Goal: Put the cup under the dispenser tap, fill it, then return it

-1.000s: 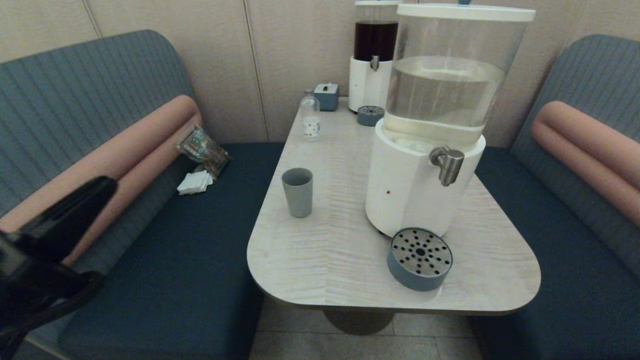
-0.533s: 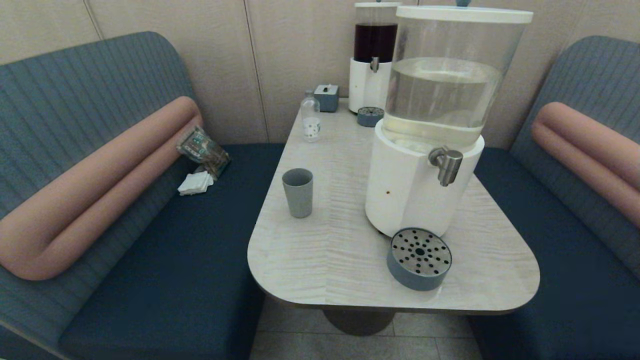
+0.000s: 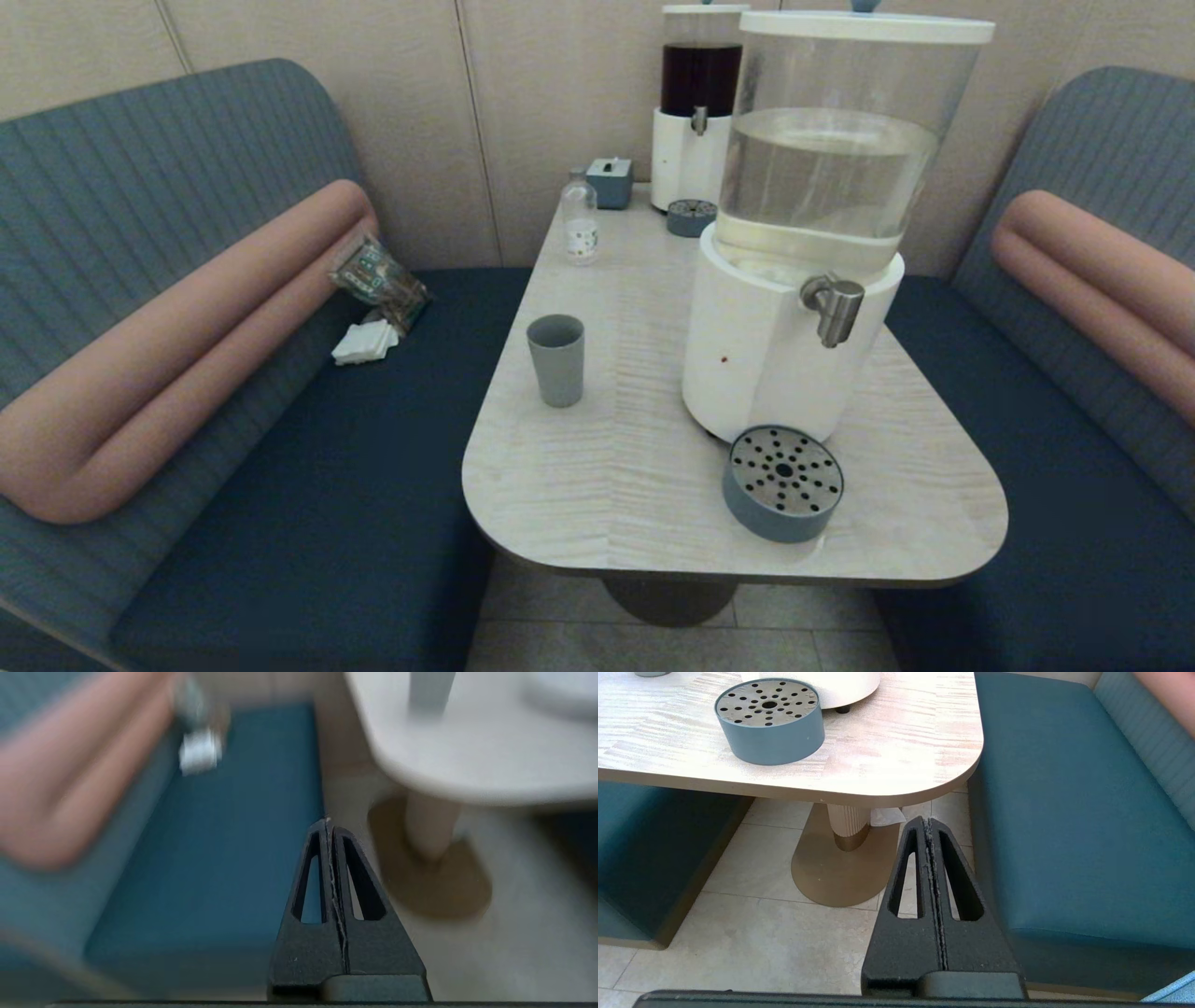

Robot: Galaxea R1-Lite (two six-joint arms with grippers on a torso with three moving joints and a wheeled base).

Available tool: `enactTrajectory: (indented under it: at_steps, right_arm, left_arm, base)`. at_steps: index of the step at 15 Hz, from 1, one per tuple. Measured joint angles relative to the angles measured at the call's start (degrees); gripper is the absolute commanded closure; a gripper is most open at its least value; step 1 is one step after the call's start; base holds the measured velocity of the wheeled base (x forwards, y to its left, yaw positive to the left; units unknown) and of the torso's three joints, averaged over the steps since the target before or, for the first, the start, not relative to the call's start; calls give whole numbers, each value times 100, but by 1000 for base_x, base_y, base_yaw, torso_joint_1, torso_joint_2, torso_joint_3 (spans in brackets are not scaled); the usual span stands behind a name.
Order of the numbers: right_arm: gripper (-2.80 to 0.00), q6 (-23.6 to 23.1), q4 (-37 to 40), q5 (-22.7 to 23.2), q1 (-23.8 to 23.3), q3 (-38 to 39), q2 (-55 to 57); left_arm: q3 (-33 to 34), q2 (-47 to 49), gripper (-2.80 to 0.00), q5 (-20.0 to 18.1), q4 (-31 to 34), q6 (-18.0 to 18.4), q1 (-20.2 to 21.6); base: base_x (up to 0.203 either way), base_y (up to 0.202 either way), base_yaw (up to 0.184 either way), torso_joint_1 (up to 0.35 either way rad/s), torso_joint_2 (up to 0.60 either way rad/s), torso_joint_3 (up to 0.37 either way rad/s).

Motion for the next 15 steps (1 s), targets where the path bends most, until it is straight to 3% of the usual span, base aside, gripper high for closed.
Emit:
enactTrajectory:
  at_steps: [2, 12, 15]
  right_arm:
    - [0, -2, -36, 0, 0, 4, 0]
    - [0, -67, -99, -21, -7, 42, 0]
    - [0, 97, -295, -11, 0, 95, 0]
  left_arm:
    - [-23, -22, 0, 29, 441, 20, 2]
    - [11, -28, 0, 45, 211, -54, 5]
    - [15, -28, 0, 47, 211, -55, 5]
  base:
    - [0, 0, 0, 0, 0, 0]
    - [0, 0, 0, 0, 0, 0]
    - [0, 0, 0, 0, 0, 0]
